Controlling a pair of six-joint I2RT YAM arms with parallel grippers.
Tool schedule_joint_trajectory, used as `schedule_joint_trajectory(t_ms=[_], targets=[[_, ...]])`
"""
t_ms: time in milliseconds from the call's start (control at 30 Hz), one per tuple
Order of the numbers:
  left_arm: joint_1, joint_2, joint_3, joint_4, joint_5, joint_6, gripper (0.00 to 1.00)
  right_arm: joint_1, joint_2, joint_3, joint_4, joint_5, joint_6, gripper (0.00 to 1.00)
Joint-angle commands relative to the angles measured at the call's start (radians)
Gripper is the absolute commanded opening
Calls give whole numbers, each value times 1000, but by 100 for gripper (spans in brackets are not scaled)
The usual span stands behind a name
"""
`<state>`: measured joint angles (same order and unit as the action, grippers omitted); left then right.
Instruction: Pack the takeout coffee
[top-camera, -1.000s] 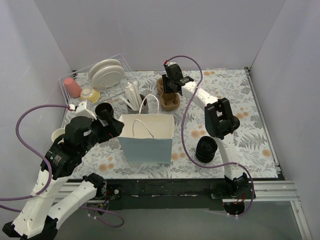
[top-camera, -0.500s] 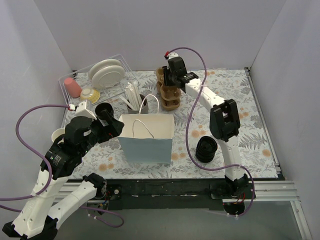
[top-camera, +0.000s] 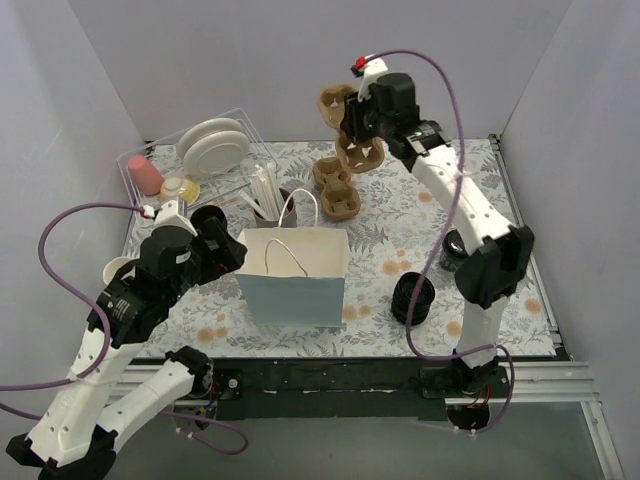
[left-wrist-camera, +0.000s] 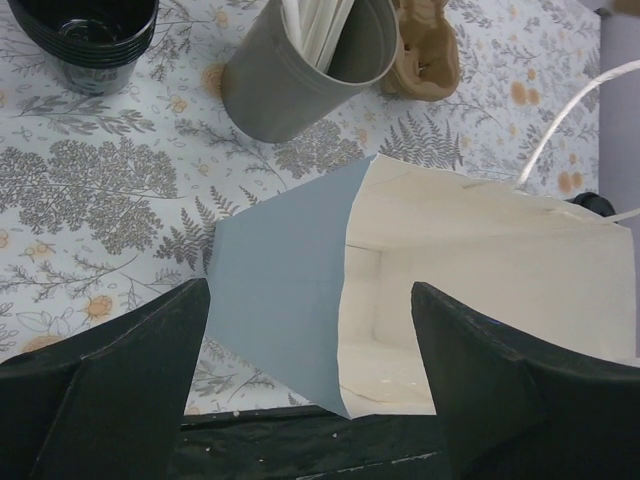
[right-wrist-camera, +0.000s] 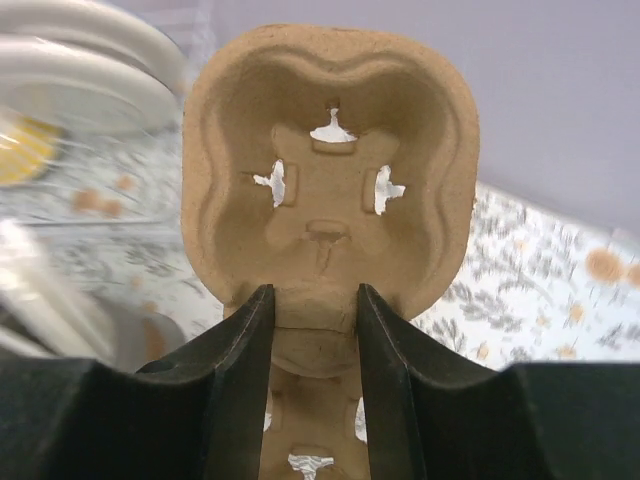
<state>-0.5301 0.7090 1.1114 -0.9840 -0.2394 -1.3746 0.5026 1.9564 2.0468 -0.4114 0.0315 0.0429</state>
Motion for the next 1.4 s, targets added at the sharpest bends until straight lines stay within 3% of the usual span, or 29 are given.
schedule_joint_trajectory(t_ms=[0, 267, 500, 967, 1367], targets=[[1, 30, 22, -42, -51, -9, 79, 5, -267, -36, 46, -209, -67, 29], [1, 44, 7, 4, 0, -21, 60, 16, -488, -167, 48, -530, -97, 27], [1, 29, -8, 24, 17, -46, 61, 100, -625, -348, 59, -728, -166, 27], [-1, 10, -15, -28, -20, -132, 63, 306, -633, -513, 98, -667, -153, 25], [1, -2, -36, -5, 9, -136, 41, 363, -577, -524, 79, -571, -204, 24]])
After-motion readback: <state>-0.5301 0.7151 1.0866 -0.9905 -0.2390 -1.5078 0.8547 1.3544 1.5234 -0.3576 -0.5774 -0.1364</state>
